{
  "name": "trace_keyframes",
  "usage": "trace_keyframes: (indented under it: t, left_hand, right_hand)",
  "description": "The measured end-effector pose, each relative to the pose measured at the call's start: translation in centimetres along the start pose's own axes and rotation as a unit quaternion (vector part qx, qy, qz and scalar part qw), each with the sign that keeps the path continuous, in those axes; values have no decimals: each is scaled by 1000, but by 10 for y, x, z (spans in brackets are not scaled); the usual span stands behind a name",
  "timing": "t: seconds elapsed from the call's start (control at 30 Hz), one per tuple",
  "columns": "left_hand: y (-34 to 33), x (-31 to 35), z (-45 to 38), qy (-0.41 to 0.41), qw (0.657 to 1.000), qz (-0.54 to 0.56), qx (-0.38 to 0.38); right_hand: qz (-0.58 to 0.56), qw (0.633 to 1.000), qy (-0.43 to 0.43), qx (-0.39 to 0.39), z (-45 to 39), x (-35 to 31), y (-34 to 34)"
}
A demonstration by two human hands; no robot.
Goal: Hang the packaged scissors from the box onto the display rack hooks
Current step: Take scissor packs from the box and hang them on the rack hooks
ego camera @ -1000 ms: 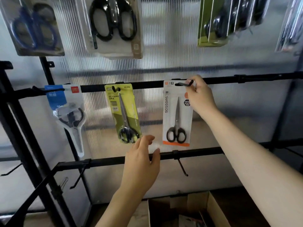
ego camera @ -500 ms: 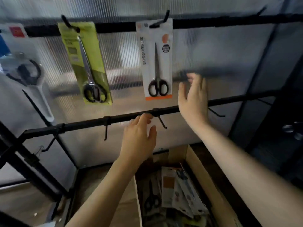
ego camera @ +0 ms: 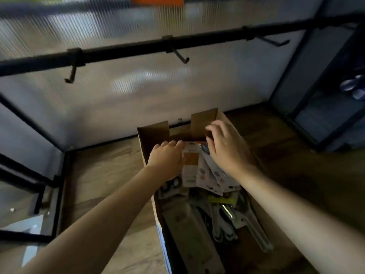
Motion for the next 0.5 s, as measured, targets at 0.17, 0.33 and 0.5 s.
trace_keyframes:
  t: [0.17, 0.33, 0.5]
  left_hand:
    - [-68, -2, -15, 92, 988, 54, -107]
    - [-100, -4, -32, 137, 977, 58, -152]
    - [-109, -10, -54, 211, 964, 125, -107]
  right_hand:
    - [4, 966, 31, -258, 56, 24, -44]
    - [22, 936, 64, -345, 79, 16, -52]
    - [34, 930, 75, -357, 74, 4, -53]
Point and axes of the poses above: each hand's wrist, its own z-axis away from the middle knuckle, its own y-axis out of the back of the hand, x = y × z, the point moved 3 cm from there along -z, towards the middle knuckle, and after that the axes turned 5 degrees about x, right-handed, at the moved point
